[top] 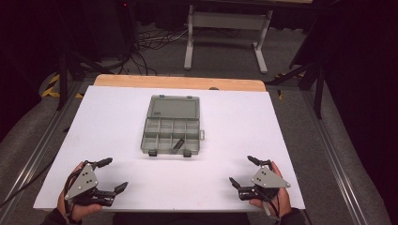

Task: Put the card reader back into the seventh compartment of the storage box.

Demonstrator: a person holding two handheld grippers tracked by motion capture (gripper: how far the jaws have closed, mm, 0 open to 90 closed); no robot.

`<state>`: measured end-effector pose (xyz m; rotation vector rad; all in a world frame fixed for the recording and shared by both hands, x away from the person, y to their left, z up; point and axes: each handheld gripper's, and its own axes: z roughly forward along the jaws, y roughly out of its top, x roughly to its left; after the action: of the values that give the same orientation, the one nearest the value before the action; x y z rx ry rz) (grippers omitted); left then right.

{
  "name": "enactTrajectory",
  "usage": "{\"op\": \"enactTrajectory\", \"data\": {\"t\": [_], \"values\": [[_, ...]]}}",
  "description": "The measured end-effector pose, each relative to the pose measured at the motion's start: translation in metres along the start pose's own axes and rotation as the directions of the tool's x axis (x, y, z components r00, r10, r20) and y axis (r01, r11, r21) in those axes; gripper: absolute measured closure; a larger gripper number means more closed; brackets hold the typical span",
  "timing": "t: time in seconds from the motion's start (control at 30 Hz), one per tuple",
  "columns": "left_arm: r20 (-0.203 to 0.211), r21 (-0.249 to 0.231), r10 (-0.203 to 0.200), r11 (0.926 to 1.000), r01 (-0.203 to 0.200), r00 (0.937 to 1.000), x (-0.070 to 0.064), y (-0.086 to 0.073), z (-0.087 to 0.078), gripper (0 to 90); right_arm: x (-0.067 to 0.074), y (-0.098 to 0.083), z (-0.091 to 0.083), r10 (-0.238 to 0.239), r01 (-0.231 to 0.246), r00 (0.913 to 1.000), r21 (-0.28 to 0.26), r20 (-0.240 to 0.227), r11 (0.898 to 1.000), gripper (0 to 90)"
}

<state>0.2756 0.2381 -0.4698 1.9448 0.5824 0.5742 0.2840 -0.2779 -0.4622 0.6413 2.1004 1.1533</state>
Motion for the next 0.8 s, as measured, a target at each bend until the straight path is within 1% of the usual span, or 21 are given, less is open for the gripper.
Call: {"op": "enactTrajectory", "data": {"t": [0.13,0.2,0.3,0.4,0.53,0.63,0.8], "values": [[0.007,0.001,0.011,0.9999,-0.011,0.9999,-0.0014,0.0018,0.0007,8.1,0.0022,0.0007,0.0002,0.004,-0.004,1.0000,-0.001,0.003,1.000,6.8],[0.013,0.000,0.016,0.9999,-0.016,0.9998,-0.0020,0.0019,0.0018,8.1,0.0042,0.0018,-0.0003,-0.004,0.004,0.9999,0.003,0.009,1.000,6.5],[0.015,0.000,0.016,0.9999,-0.016,0.9998,-0.0021,0.0007,0.0013,8.1,0.0043,0.0048,-0.0024,0.008,-0.008,0.9997,-0.013,0.021,1.000,6.6],[0.016,-0.003,0.016,0.9999,-0.016,0.9998,-0.0018,0.0005,-0.0002,8.1,0.0051,0.0062,-0.0020,0.021,-0.020,0.9996,-0.015,0.018,1.000,6.9],[0.016,-0.003,0.018,0.9998,-0.018,0.9997,-0.0017,0.0007,0.0003,8.1,0.0074,0.0078,-0.0016,0.010,-0.009,0.9999,-0.015,0.013,1.000,7.5],[0.015,0.000,0.018,0.9998,-0.018,0.9997,-0.0018,0.0007,0.0010,8.1,0.0069,0.0082,-0.0017,0.018,-0.018,0.9998,-0.023,0.008,1.000,7.5],[0.014,0.001,0.019,0.9998,-0.019,0.9997,-0.0023,0.0009,0.0013,8.1,0.0070,0.0081,-0.0018,0.016,-0.016,0.9998,-0.022,0.008,1.000,7.4]]}}
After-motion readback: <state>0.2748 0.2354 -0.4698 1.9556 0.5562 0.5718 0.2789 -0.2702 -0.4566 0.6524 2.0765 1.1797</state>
